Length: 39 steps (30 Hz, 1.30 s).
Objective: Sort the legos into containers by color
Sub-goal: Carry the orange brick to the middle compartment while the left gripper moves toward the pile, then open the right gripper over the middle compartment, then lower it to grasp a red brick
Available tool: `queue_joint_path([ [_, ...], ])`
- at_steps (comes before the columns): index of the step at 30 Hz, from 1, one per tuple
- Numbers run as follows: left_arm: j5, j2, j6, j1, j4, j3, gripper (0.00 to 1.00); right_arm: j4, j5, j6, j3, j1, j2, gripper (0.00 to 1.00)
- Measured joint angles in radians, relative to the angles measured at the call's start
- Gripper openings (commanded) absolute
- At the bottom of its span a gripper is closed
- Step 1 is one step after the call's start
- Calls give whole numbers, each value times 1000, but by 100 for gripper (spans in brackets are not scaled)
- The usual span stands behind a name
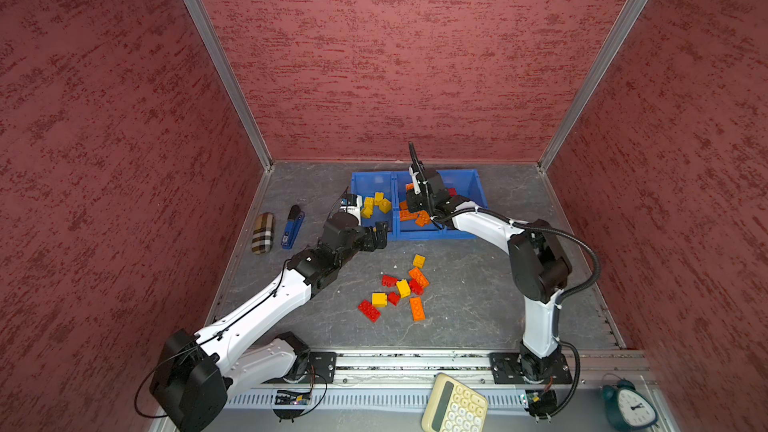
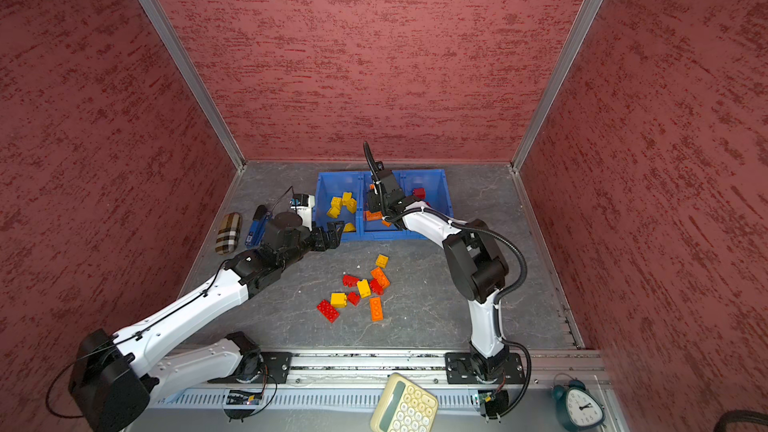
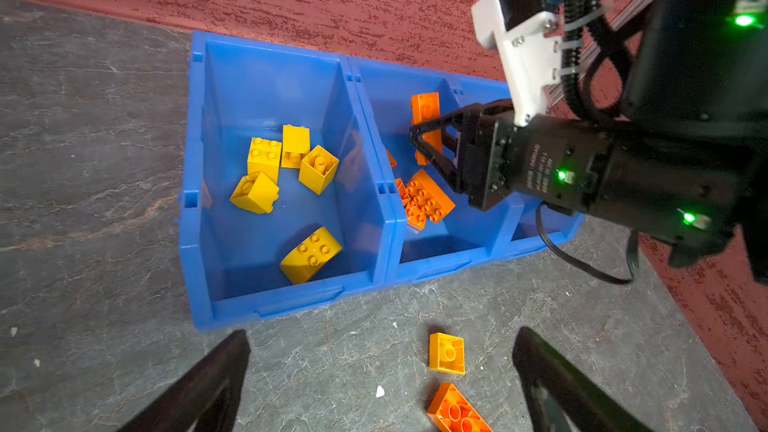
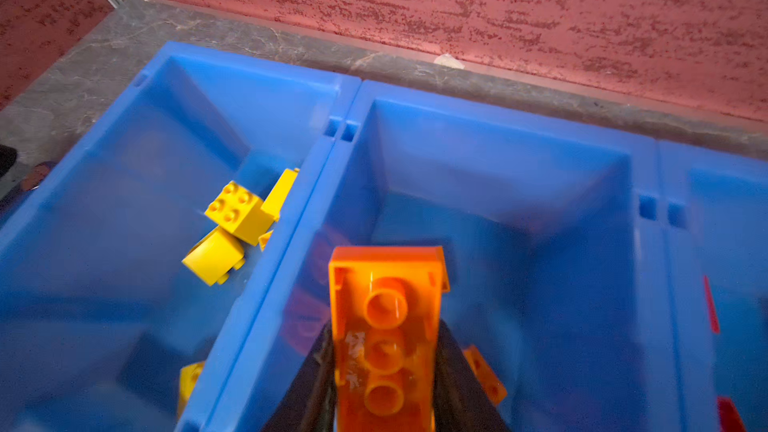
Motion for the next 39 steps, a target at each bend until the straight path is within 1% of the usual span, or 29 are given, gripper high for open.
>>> queue_joint_path([
  [4, -3, 0, 0, 0, -31, 0, 99, -56, 7, -23, 116, -13, 105, 36],
  [6, -5, 2, 0, 0, -55, 0, 99, -77, 10, -26, 151, -15, 137, 40],
  [14, -16, 48, 0, -3, -175, 0, 100, -118, 4, -34, 154, -14, 143, 58],
  [15, -15, 54, 0, -6, -190, 0, 99, -117, -1, -34, 145, -14, 135, 60],
  [17, -8, 67, 0, -15, -214, 0, 100, -113, -17, -31, 100, -13, 94, 69],
  [19, 6, 84, 0, -27, -237, 0, 99, -101, -36, -25, 27, -13, 25, 76],
  [22, 27, 114, -4, -51, -270, 0, 95, -70, -82, -15, -93, -13, -105, 85],
  [23, 32, 125, -4, -60, -278, 0, 93, -46, -94, -11, -130, -13, -146, 89],
  [24, 38, 141, -5, -72, -284, 0, 92, -23, -108, -3, -172, -11, -192, 98],
  [27, 61, 193, -1, -110, -301, 0, 89, 57, -126, 22, -292, -11, -314, 99],
  [29, 71, 223, 7, -129, -309, 1, 89, 115, -139, 39, -375, -10, -382, 99],
  [31, 73, 250, 7, -138, -315, 3, 92, 163, -190, 30, -460, -10, -441, 99],
  [34, 58, 262, -5, -135, -324, 4, 100, 164, -273, -26, -527, 3, -476, 99],
  [37, 16, 253, -53, -104, -333, 4, 100, 130, -294, -106, -566, 68, -478, 99],
  [39, -22, 231, -100, -62, -350, 4, 100, 87, -306, -161, -587, 139, -477, 99],
])
